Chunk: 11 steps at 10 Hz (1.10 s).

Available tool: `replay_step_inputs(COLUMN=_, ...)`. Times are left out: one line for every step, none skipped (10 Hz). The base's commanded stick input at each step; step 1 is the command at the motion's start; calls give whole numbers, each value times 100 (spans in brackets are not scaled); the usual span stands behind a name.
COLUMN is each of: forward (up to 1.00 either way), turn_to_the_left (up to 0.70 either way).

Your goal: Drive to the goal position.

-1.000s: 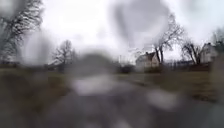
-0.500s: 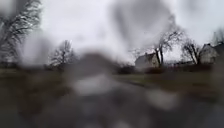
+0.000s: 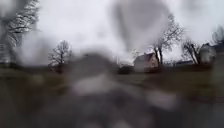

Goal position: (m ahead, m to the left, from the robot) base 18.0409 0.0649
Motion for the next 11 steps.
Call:
replay_step_inputs(forward=85, turn_to_the_left=0)
replay_step_inputs(forward=85, turn_to_the_left=0)
replay_step_inputs(forward=85, turn_to_the_left=0)
replay_step_inputs(forward=85, turn_to_the_left=0)
replay_step_inputs(forward=85, turn_to_the_left=0)
replay_step_inputs(forward=85, turn_to_the_left=0)
replay_step_inputs(forward=85, turn_to_the_left=0)
replay_step_inputs(forward=85, turn_to_the_left=0)
replay_step_inputs(forward=85, turn_to_the_left=0)
replay_step_inputs(forward=85, turn_to_the_left=0)
replay_step_inputs(forward=85, turn_to_the_left=16)
